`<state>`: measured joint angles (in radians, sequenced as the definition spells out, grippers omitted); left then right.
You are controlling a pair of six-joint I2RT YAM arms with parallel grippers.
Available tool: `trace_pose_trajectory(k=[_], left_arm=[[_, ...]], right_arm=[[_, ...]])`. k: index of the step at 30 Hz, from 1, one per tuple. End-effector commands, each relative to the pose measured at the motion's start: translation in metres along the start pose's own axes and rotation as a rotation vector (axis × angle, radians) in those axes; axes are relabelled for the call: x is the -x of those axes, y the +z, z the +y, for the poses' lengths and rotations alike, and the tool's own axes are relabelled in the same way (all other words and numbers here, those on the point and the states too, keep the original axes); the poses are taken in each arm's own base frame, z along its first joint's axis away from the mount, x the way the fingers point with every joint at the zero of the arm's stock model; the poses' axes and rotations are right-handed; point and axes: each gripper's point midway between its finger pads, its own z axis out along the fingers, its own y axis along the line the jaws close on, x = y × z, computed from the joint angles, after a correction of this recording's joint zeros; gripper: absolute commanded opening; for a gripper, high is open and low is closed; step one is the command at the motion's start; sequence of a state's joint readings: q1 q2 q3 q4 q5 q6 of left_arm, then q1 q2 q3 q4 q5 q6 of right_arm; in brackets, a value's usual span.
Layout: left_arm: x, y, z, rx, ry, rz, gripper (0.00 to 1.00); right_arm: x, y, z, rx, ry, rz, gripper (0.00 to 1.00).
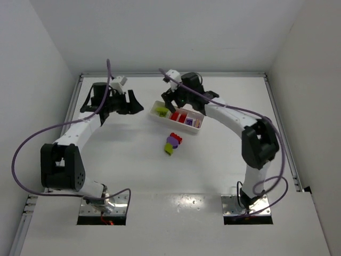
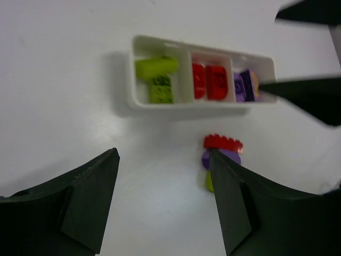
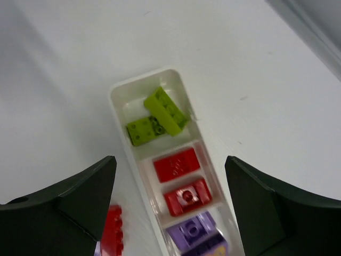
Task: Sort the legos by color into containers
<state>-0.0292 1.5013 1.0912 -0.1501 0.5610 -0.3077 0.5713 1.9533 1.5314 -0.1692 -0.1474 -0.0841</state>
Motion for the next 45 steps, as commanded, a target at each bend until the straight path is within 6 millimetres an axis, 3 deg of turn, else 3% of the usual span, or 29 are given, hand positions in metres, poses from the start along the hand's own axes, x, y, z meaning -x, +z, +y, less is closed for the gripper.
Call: trace_pose_trajectory(k=[1, 2, 3, 7, 8, 9, 12, 19, 22, 26, 30, 36, 45], left_arm=[[-0.032, -0.012, -0.055, -0.137, 0.184, 0.064, 0.74], [-0.041, -0.012, -0.06, -0.127, 0.208, 0.081, 0.74], [-0.058, -0.014, -0.076, -0.156, 0.241, 0.109, 0.74], [-0.094, -0.011, -0.095, -0.131, 0.26, 0.17, 0.74], [-0.104, -0.01, -0.108, -0.138, 0.278, 0.184, 0.74], [-0.107, -0.009, -0.114, -0.136, 0.278, 0.19, 0.74], [-0.141, -0.004, -0.136, -0.121, 0.294, 0.249, 0.74], [-0.19, 0.013, -0.14, -0.053, 0.356, 0.362, 0.73], [-0.197, 0.019, -0.139, -0.025, 0.365, 0.377, 0.71], [-0.2, 0.034, -0.126, 0.051, 0.367, 0.394, 0.7], [-0.202, 0.048, -0.13, 0.039, 0.362, 0.418, 0.69], [-0.199, 0.057, -0.14, 0.006, 0.357, 0.417, 0.68], [-0.212, 0.065, -0.132, 0.026, 0.346, 0.458, 0.68]], right_arm=[[0.032, -0.071, -0.047, -0.182, -0.006, -0.11, 0.83], [0.004, -0.077, -0.05, -0.2, 0.001, -0.05, 0.83], [-0.01, -0.089, -0.059, -0.221, 0.011, -0.025, 0.83], [-0.052, -0.133, -0.074, -0.283, 0.061, 0.031, 0.83], [-0.071, -0.138, -0.072, -0.283, 0.076, 0.067, 0.83], [-0.07, -0.153, -0.079, -0.312, 0.086, 0.048, 0.83], [-0.093, -0.172, -0.084, -0.342, 0.116, 0.076, 0.83], [-0.108, -0.2, -0.089, -0.375, 0.162, 0.069, 0.83], [-0.107, -0.211, -0.092, -0.396, 0.168, 0.055, 0.83], [-0.112, -0.216, -0.09, -0.397, 0.175, 0.056, 0.83], [-0.118, -0.222, -0.092, -0.406, 0.196, 0.052, 0.83], [-0.117, -0.222, -0.092, -0.395, 0.2, 0.046, 0.83], [-0.123, -0.215, -0.093, -0.379, 0.211, 0.059, 0.83]])
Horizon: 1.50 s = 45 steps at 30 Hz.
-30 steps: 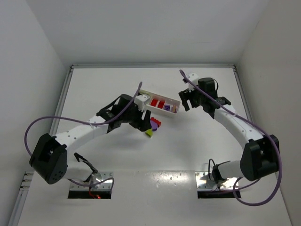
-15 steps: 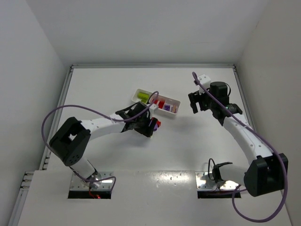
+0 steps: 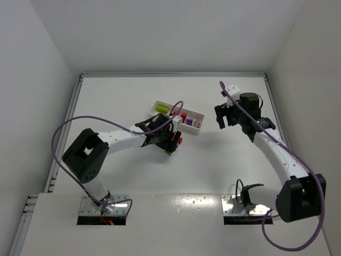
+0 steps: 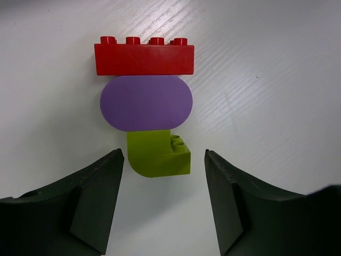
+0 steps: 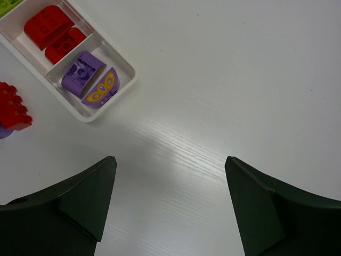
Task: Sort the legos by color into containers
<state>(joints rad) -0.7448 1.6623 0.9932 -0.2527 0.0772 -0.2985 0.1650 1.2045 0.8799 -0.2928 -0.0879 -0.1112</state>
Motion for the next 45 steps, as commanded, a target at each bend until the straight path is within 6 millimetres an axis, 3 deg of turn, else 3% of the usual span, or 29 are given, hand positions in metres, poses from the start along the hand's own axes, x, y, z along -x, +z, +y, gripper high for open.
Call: trace_pose_trajectory(k=[1, 7, 13, 16, 17, 21, 24, 25, 28, 29, 30, 31, 33, 38, 41, 45], left_arm=[[0.012, 0.003, -0.007, -0.016, -0.007, -0.022, 0.68], [0.003, 0.018, 0.005, 0.017, -0.026, 0.017, 0.68], [0.008, 0.026, 0.008, 0.012, -0.013, 0.013, 0.59], [0.007, 0.026, 0.007, 0.003, 0.007, 0.015, 0.43], [0.007, 0.023, 0.008, 0.001, 0.017, 0.005, 0.32], [0.004, 0.006, 0.008, -0.022, 0.051, -0.035, 0.19], [-0.004, -0.01, 0.005, -0.086, 0.053, -0.079, 0.17], [0.004, -0.026, -0.005, -0.139, 0.076, -0.132, 0.17], [-0.002, -0.044, -0.004, -0.173, 0.099, -0.195, 0.17], [0.004, -0.059, -0.008, -0.188, 0.121, -0.242, 0.17], [0.006, -0.065, -0.008, -0.19, 0.136, -0.27, 0.17], [0.0, -0.068, -0.01, -0.203, 0.161, -0.278, 0.17], [0.007, -0.081, -0.012, -0.204, 0.192, -0.329, 0.17], [0.01, -0.088, -0.008, -0.181, 0.215, -0.358, 0.17], [0.007, -0.089, -0.01, -0.181, 0.21, -0.358, 0.17], [0.01, -0.093, -0.011, -0.171, 0.216, -0.377, 0.17]], right_arm=[[0.005, 0.001, 0.0, 0.008, 0.01, -0.024, 0.83], [0.003, 0.006, 0.001, 0.019, 0.011, -0.017, 0.83], [0.006, 0.008, 0.004, 0.039, 0.011, -0.022, 0.83], [0.004, 0.01, 0.006, 0.051, 0.012, -0.016, 0.83], [0.006, 0.01, 0.006, 0.049, 0.011, -0.025, 0.83], [0.013, 0.01, 0.021, 0.119, 0.001, -0.036, 0.83], [0.015, 0.004, 0.061, 0.35, 0.024, -0.04, 0.83], [0.015, 0.0, 0.071, 0.408, 0.039, -0.041, 0.83], [0.02, -0.011, 0.105, 0.6, 0.115, -0.04, 0.83], [0.019, -0.014, 0.117, 0.658, 0.133, -0.03, 0.83], [0.017, -0.022, 0.136, 0.766, 0.157, -0.02, 0.83], [0.02, -0.027, 0.146, 0.813, 0.207, -0.006, 0.83], [0.024, -0.035, 0.167, 0.93, 0.256, -0.008, 0.83], [0.04, -0.036, 0.19, 1.053, 0.41, 0.036, 0.83], [0.052, -0.037, 0.198, 1.104, 0.416, 0.036, 0.84], [0.053, -0.027, 0.202, 1.121, 0.438, 0.076, 0.84]])
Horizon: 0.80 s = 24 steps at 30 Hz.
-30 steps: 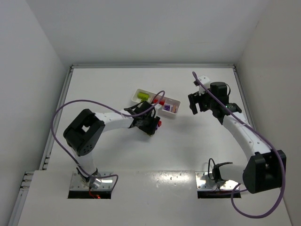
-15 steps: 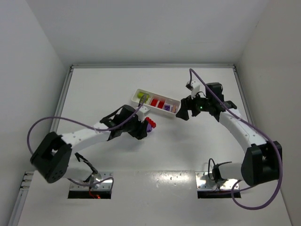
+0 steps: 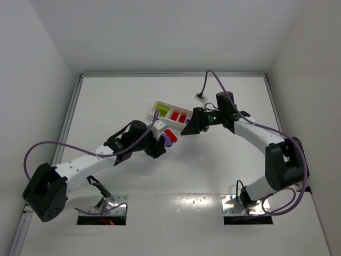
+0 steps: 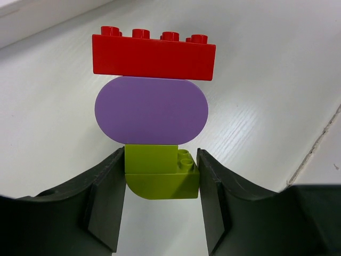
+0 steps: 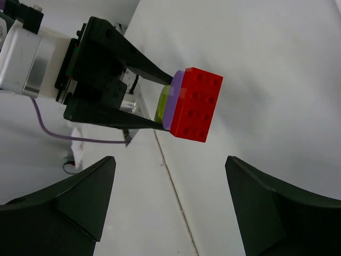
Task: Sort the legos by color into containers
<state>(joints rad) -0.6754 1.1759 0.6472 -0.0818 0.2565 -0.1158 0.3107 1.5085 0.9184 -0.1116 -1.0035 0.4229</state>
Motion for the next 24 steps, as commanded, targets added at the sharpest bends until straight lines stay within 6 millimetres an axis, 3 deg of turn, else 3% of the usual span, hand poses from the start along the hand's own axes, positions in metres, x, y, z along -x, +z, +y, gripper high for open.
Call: trace_pose_trajectory(k=[1, 11, 17, 24], left_arm=[[0.019, -0.005, -0.004, -0.003, 0.037, -0.077, 0.17], [0.036, -0.012, -0.009, -0.015, 0.02, -0.123, 0.17], [0.041, -0.013, -0.01, -0.016, 0.014, -0.133, 0.17], [0.045, -0.014, -0.008, -0.006, 0.015, -0.143, 0.17]], right_arm=[[0.021, 0.007, 0.02, 0.093, -0.029, -0.01, 0.84], [0.022, 0.021, 0.0, 0.062, 0.016, 0.014, 0.84], [0.03, 0.037, 0.003, 0.076, -0.006, 0.033, 0.84], [0.018, 0.055, 0.011, 0.124, 0.006, 0.097, 0.81]])
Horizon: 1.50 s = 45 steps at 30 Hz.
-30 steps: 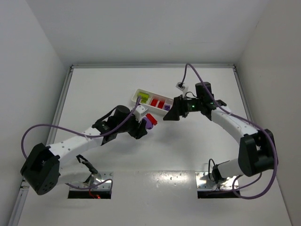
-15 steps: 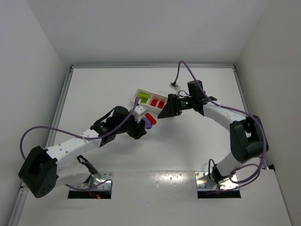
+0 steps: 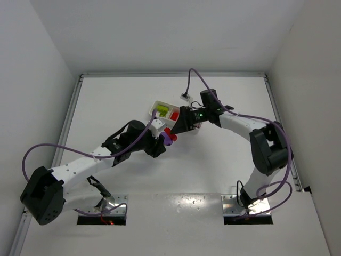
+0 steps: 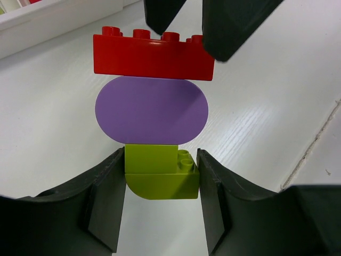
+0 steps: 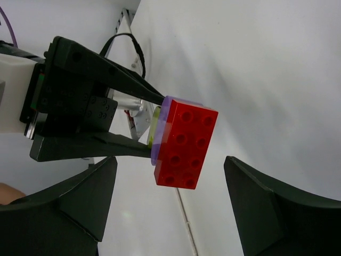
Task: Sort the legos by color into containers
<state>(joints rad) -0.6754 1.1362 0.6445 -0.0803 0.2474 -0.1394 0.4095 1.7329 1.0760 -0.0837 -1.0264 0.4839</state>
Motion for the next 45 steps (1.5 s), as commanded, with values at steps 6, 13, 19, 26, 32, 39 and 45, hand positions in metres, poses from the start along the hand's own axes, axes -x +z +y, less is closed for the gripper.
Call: trace_pose_trajectory(k=[6, 13, 19, 26, 32, 39, 45], left_arm=[[0.039, -0.008, -0.006, -0.006, 0.03, -0.115, 0.17], [0.041, -0.01, -0.007, -0.006, 0.042, -0.124, 0.17], [0.036, -0.015, 0.007, 0.042, 0.026, -0.131, 0.17], [0.013, -0.021, 0.012, 0.062, 0.011, -0.094, 0.17], [0.013, -0.022, 0.022, 0.099, 0.0, -0.098, 0.17], [0.024, -0.022, 0.035, 0.134, -0.047, -0.111, 0.17], [0.028, -0.02, 0.048, 0.162, -0.066, -0.106, 0.17]], right_arm=[[0.009, 0.012, 0.01, 0.053, -0.051, 0.016, 0.72], [0.011, 0.015, 0.006, 0.061, -0.044, 0.023, 0.18], [0.038, 0.004, 0.005, 0.034, -0.094, -0.043, 0.0], [0.098, -0.045, -0.02, -0.079, -0.151, -0.196, 0.0], [0.103, -0.052, -0.052, -0.223, -0.209, -0.2, 0.0], [0.102, -0.051, -0.088, -0.494, -0.255, -0.18, 0.0], [0.111, -0.046, -0.107, -0.616, -0.299, -0.179, 0.0]])
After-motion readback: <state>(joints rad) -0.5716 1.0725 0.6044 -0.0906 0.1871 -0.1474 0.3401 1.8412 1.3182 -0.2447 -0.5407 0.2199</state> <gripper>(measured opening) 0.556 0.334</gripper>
